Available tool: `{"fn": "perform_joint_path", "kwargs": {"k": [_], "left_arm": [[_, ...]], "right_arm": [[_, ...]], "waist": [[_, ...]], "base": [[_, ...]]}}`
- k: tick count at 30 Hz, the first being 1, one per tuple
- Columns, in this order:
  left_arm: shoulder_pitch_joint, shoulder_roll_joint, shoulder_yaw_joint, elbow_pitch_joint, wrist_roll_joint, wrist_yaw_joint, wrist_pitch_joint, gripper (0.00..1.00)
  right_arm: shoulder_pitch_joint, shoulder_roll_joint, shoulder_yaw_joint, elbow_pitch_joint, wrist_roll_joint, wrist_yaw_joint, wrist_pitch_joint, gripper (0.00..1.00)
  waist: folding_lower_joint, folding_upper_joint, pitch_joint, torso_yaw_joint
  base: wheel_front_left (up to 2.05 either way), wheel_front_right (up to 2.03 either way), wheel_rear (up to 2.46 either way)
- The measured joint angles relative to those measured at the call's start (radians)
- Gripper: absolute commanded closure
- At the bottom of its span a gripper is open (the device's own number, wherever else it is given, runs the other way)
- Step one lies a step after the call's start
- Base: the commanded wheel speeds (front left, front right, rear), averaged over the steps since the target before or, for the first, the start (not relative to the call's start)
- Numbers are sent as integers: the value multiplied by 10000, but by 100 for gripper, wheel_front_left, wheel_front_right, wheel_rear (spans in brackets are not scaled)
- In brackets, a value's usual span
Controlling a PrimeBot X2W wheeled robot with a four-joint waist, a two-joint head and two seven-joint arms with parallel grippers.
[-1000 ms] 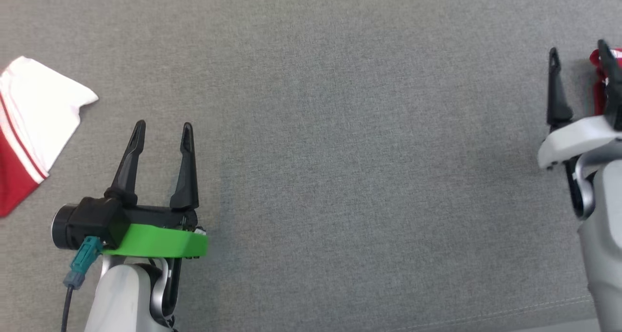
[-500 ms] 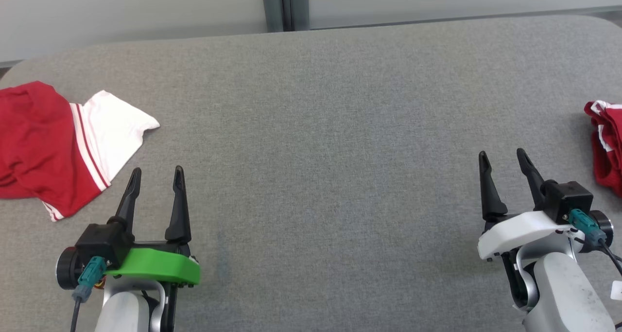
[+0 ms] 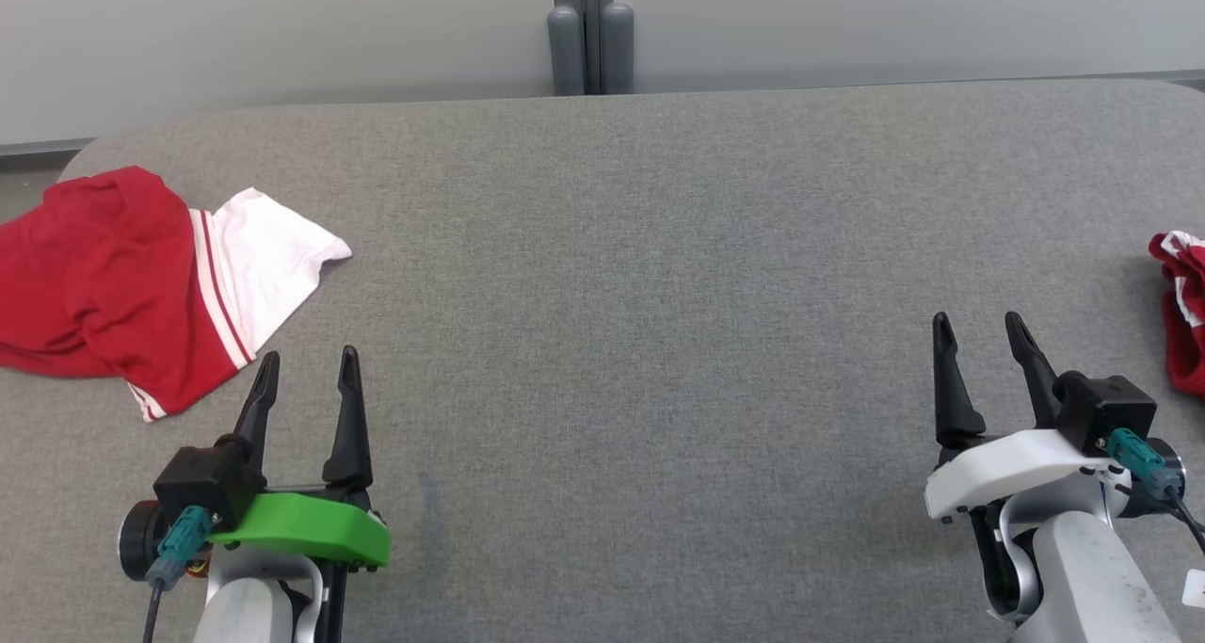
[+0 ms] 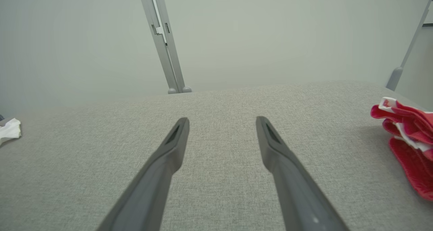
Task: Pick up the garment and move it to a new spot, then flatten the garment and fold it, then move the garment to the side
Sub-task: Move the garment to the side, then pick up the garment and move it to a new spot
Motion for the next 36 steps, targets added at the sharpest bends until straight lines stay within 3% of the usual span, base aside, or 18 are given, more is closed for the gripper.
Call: {"fn": "perform_joint_path", "kwargs": {"k": [18,27,36], "left_arm": [[-6,-4,-228,-336,-81,61,0,0],[71,-8,-318,-393,-205,207,0,0],[259,-10,-159,-362,-244,291,0,0]], "right_arm": [[231,96,-155,-171,-303,0,0,0],[398,56,-224,-268,-441,0,0,0],[392,25,-38,-251,-527,0,0,0]], "waist": [[0,0,-66,193],[0,0,-138,1174],[0,0,-250,2582]], "base": [[0,0,0],[0,0,0],[0,0,0]]}}
